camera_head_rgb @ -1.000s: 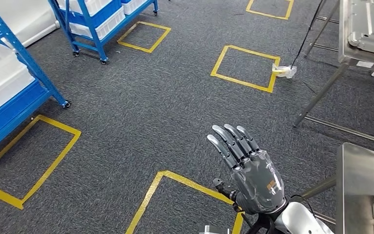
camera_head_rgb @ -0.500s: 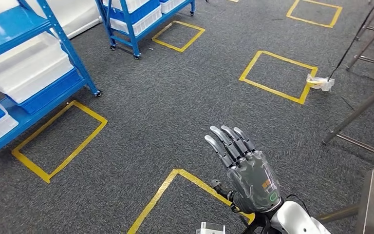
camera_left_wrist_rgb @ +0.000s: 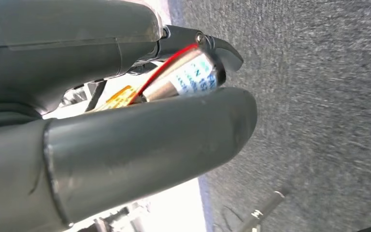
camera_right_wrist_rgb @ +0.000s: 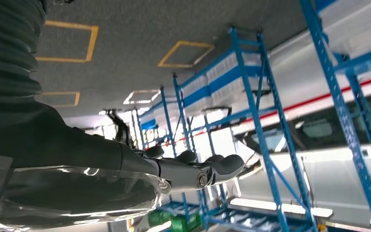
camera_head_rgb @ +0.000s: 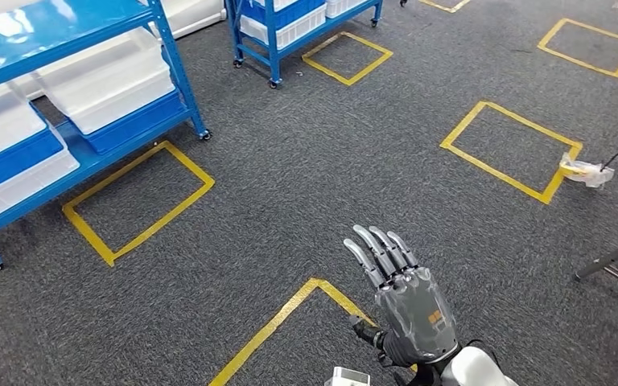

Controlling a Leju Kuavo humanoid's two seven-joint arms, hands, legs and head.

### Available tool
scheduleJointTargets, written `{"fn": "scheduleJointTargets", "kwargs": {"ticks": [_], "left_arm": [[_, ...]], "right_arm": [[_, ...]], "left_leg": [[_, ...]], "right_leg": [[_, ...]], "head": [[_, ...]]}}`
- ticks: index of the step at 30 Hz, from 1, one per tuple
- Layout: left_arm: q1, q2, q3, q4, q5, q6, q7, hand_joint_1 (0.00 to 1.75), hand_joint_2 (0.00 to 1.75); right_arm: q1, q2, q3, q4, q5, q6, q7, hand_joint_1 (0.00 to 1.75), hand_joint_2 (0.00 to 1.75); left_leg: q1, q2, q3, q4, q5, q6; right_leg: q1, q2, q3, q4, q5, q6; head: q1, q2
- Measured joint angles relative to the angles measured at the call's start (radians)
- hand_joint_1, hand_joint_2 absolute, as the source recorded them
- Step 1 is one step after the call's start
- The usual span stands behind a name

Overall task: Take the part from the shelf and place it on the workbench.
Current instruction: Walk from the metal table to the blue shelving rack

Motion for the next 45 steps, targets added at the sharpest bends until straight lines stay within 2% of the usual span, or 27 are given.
{"fn": "scheduleJointTargets", "kwargs": {"ticks": [1,2,3,4,6,8,10,12,14,16,17,18,20,22,23,25,27,29,31,32,33,35,37,40,42,43,45], "left_arm": [[0.0,0.0,0.0,0.0,0.0,0.0,0.0,0.0,0.0],[0.0,0.0,0.0,0.0,0.0,0.0,0.0,0.0,0.0],[0.0,0.0,0.0,0.0,0.0,0.0,0.0,0.0,0.0],[0.0,0.0,0.0,0.0,0.0,0.0,0.0,0.0,0.0],[-0.001,0.0,0.0,0.0,0.0,0.0,0.0,0.0,0.0],[0.001,0.001,0.0,0.0,0.0,0.001,-0.003,0.0,0.0],[0.005,0.002,0.0,0.0,0.0,0.002,-0.007,0.0,0.0],[0.005,0.003,0.0,0.0,0.0,0.0,-0.011,0.0,0.0],[0.0,0.003,0.0,0.0,-0.001,-0.004,-0.014,0.0,0.0],[-0.004,0.003,0.0,0.0,-0.001,-0.006,-0.016,0.0,0.0],[-0.004,0.003,0.0,0.0,-0.001,-0.007,-0.016,0.0,0.0],[-0.003,0.003,0.0,0.0,-0.001,-0.007,-0.017,0.0,0.0],[-0.002,0.004,0.0,0.0,-0.001,-0.008,-0.017,0.0,0.87],[-0.003,0.007,0.0,0.0,0.0,-0.009,-0.017,0.0,1.75],[-0.003,0.009,0.0,0.0,0.0,-0.01,-0.017,0.0,1.75],[-0.003,0.012,0.0,0.0,0.001,-0.014,-0.015,0.0,1.75],[-0.003,0.014,0.0,0.0,0.002,-0.016,-0.013,0.0,1.75],[-0.004,0.014,0.0,0.0,0.002,-0.016,-0.012,0.0,1.75],[-0.007,0.015,0.0,0.0,0.002,-0.017,-0.011,0.0,1.75],[-0.008,0.015,0.001,0.0,0.003,-0.017,-0.011,0.0,1.75],[-0.009,0.015,0.001,0.0,0.003,-0.017,-0.011,0.0,1.75],[-0.009,0.015,0.001,0.0,0.004,-0.017,-0.011,0.0,1.75],[-0.008,0.016,0.001,0.0,0.004,-0.016,-0.012,0.0,1.75],[-0.003,0.019,0.001,0.001,0.004,-0.014,-0.013,0.0,1.75],[-0.001,0.022,0.001,0.001,0.004,-0.013,-0.014,0.0,1.75],[-0.003,0.024,0.001,0.001,0.004,-0.012,-0.014,0.0,1.75],[-0.008,0.024,0.001,0.001,0.004,-0.012,-0.014,0.0,1.75]], "right_arm": [[0.014,0.0,-0.003,0.005,-0.002,0.0,0.0,0.0,1.75],[0.027,0.0,-0.007,0.009,-0.004,0.0,0.0,0.0,1.75],[0.038,0.0,-0.011,0.013,-0.006,0.0,0.0,0.0,1.75],[0.048,0.0,-0.016,0.016,-0.007,-0.001,0.0,0.0,1.75],[0.066,-0.001,-0.025,0.02,-0.008,-0.001,0.0,0.0,1.75],[0.084,-0.001,-0.031,0.023,-0.008,-0.002,0.002,0.0,1.75],[0.097,-0.002,-0.039,0.023,-0.008,-0.003,0.004,0.0,1.75],[0.104,-0.002,-0.045,0.023,-0.008,-0.003,0.005,0.0,1.75],[0.113,-0.002,-0.047,0.024,-0.008,-0.003,0.005,0.0,1.75],[0.123,-0.002,-0.048,0.026,-0.008,-0.001,0.005,0.0,1.75],[0.126,-0.002,-0.049,0.027,-0.008,0.0,0.005,0.0,1.75],[0.128,-0.002,-0.049,0.028,-0.008,0.001,0.005,0.0,1.75],[0.13,-0.002,-0.051,0.028,-0.008,0.002,0.005,0.0,1.75],[0.132,-0.002,-0.052,0.028,-0.008,0.003,0.005,0.0,1.75],[0.132,-0.002,-0.053,0.028,-0.008,0.004,0.005,0.0,1.75],[0.132,-0.002,-0.055,0.028,-0.01,0.005,0.004,0.0,1.75],[0.132,-0.003,-0.059,0.027,-0.012,0.007,0.004,0.0,1.75],[0.134,-0.005,-0.064,0.026,-0.014,0.009,0.003,0.0,1.75],[0.139,-0.007,-0.065,0.027,-0.014,0.013,0.002,0.0,1.75],[0.142,-0.008,-0.065,0.028,-0.015,0.015,0.002,0.0,1.75],[0.143,-0.009,-0.066,0.028,-0.015,0.016,0.002,0.0,1.75],[0.143,-0.01,-0.067,0.029,-0.015,0.017,0.001,0.0,1.75],[0.143,-0.011,-0.069,0.029,-0.017,0.018,0.001,0.0,1.75],[0.143,-0.011,-0.071,0.027,-0.021,0.022,0.001,0.0,1.75],[0.143,-0.012,-0.072,0.026,-0.023,0.023,0.001,0.0,1.75],[0.143,-0.012,-0.073,0.025,-0.024,0.023,0.001,0.0,1.75],[0.145,-0.013,-0.074,0.025,-0.025,0.023,0.001,0.0,1.75]], "left_leg": [[0.0,-0.013,-0.001,0.001,0.0,0.0],[0.0,-0.026,-0.001,0.003,-0.001,0.0],[0.0,-0.04,0.0,0.005,-0.002,-0.001],[0.001,-0.053,0.0,0.01,-0.004,-0.004],[0.002,-0.076,-0.005,0.021,-0.01,-0.013],[0.003,-0.095,-0.014,0.026,-0.011,-0.024],[0.005,-0.106,-0.019,0.023,-0.01,-0.036],[0.005,-0.071,-0.032,0.052,-0.033,-0.046],[0.005,-0.016,-0.079,0.158,-0.096,-0.054],[0.008,0.004,-0.136,0.279,-0.147,-0.059],[0.009,0.007,-0.145,0.299,-0.147,-0.06],[0.009,0.01,-0.133,0.279,-0.128,-0.06],[0.007,0.035,-0.062,0.147,-0.065,-0.054],[-0.001,0.064,-0.005,0.039,-0.029,-0.042],[-0.005,0.069,0.003,0.021,-0.027,-0.036],[-0.006,0.049,0.002,0.016,-0.022,-0.025],[-0.001,0.032,0.008,0.004,-0.015,-0.013],[0.002,0.015,0.013,-0.004,-0.01,-0.005],[0.001,-0.005,0.012,-0.003,-0.009,-0.001],[0.001,-0.017,0.011,-0.001,-0.01,0.0],[0.001,-0.028,0.012,0.001,-0.011,0.0],[0.001,-0.047,0.015,0.007,-0.017,-0.002],[-0.001,-0.061,0.012,0.017,-0.024,-0.009],[-0.001,-0.072,0.003,0.02,-0.027,-0.027],[0.0,-0.053,-0.001,0.036,-0.042,-0.038],[0.0,-0.036,-0.014,0.068,-0.064,-0.043],[0.003,-0.003,-0.069,0.186,-0.128,-0.051]], "right_leg": [[-0.001,0.002,-0.026,0.044,-0.009,0.002],[-0.003,0.003,-0.036,0.055,0.003,0.003],[-0.005,0.005,-0.026,0.024,0.033,0.003],[-0.008,0.014,0.0,-0.038,0.074,0.003],[-0.014,0.055,0.052,-0.158,0.126,0.003],[-0.012,0.071,0.067,-0.197,0.13,-0.001],[-0.009,0.049,0.069,-0.203,0.134,-0.013],[-0.012,0.027,0.076,-0.214,0.139,-0.028],[-0.009,0.001,0.08,-0.22,0.139,-0.037],[-0.006,-0.026,0.08,-0.219,0.136,-0.04],[-0.005,-0.039,0.08,-0.217,0.134,-0.04],[-0.004,-0.05,0.082,-0.216,0.131,-0.04],[-0.003,-0.071,0.089,-0.215,0.125,-0.035],[0.001,-0.088,0.095,-0.214,0.12,-0.027],[0.002,-0.096,0.097,-0.215,0.118,-0.023],[0.002,-0.108,0.103,-0.219,0.117,-0.012],[-0.002,-0.075,0.103,-0.205,0.101,-0.001],[-0.007,-0.02,0.063,-0.12,0.049,0.004],[-0.007,-0.001,-0.007,0.011,-0.004,0.006],[-0.007,0.001,-0.03,0.05,-0.007,0.007],[-0.007,0.002,-0.035,0.051,0.011,0.006],[-0.008,0.007,0.005,-0.053,0.089,0.003],[-0.007,0.022,0.051,-0.167,0.137,-0.003],[-0.004,0.03,0.061,-0.202,0.139,-0.014],[-0.007,0.023,0.068,-0.213,0.143,-0.028],[-0.009,0.018,0.072,-0.219,0.145,-0.034],[-0.008,0.008,0.075,-0.222,0.145,-0.04]], "head": [[0.0,0.0],[0.0,0.0],[0.0,0.0],[0.0,0.0],[0.0,0.0],[0.0,0.0],[0.0,0.0],[-0.001,0.0],[-0.003,0.0],[-0.003,0.0],[-0.003,0.0],[-0.003,0.0],[-0.004,0.0],[-0.003,0.0],[-0.003,0.0],[-0.003,0.0],[-0.001,0.0],[0.0,0.0],[0.0,0.0],[0.0,0.0],[0.0,0.0],[0.0,0.0],[0.0,0.0],[-0.001,0.0],[-0.001,0.0],[-0.001,0.0],[-0.002,0.0]]}}
